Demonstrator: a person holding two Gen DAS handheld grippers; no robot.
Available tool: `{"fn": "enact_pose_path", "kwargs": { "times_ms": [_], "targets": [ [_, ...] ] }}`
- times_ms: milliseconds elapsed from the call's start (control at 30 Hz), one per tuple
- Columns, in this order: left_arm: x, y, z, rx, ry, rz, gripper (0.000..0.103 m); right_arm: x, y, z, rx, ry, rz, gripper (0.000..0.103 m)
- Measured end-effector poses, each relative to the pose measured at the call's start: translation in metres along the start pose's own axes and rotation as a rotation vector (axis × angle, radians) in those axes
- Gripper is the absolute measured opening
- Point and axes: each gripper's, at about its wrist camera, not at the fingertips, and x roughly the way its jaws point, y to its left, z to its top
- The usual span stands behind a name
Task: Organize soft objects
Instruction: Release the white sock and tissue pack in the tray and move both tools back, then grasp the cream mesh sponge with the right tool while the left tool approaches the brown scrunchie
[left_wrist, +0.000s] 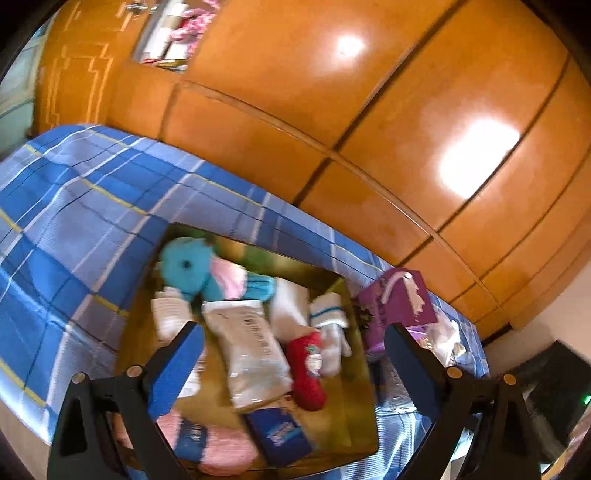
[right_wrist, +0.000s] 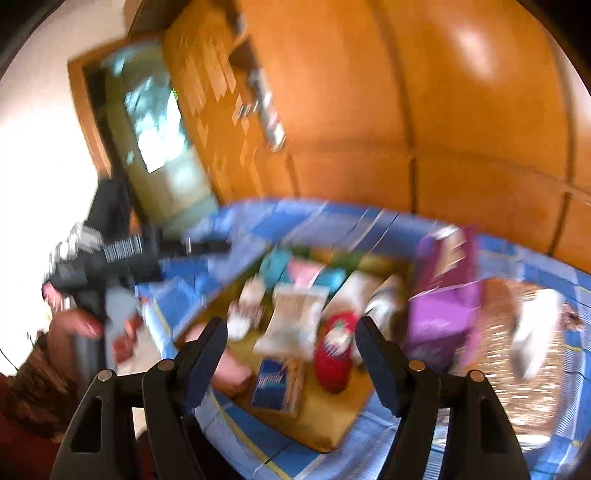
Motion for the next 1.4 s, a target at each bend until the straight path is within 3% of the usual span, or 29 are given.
{"fn": "enact_pose_path", "kwargs": {
  "times_ms": [133,200,467,633,833,1200,1400],
  "targets": [
    [0.01,-0.028,-0.003,0.053,0.031,-0.024,0.099,-0.05,-0.041,0.005,0.136,-0.159,-0.073,0.073],
    [0.017,-0.044,-0.006,0.084,0.05,-0.036,0.099,-0.065,-0.063,0.003,0.196,-0.194,-0.119,0.073],
    [0.045,-0.104,-0.024,0.188,0.143,-0.099,0.101,-0.103,-0.164,-0.042,0.46,-0.213,-0.388,0.073],
    [0.059,-0.151,-0.034,0.294,0.192,-0.155,0.101,-0.109,-0.225,-0.085,0.56,-0.162,-0.607,0.073],
    [0.077,-0.212,-0.045,0.384,0.24,-0.231,0.102,-0.12,-0.283,-0.113,0.603,-0.121,-0.713,0.073],
    [0.106,-0.255,-0.067,0.381,0.332,-0.252,0.102,-0.124,-0.425,-0.082,0.502,0.052,-0.928,0.074],
    [0.108,-0.27,-0.072,0.408,0.334,-0.237,0.102,-0.117,-0.481,-0.065,0.484,0.11,-0.939,0.074]
  ]
}}
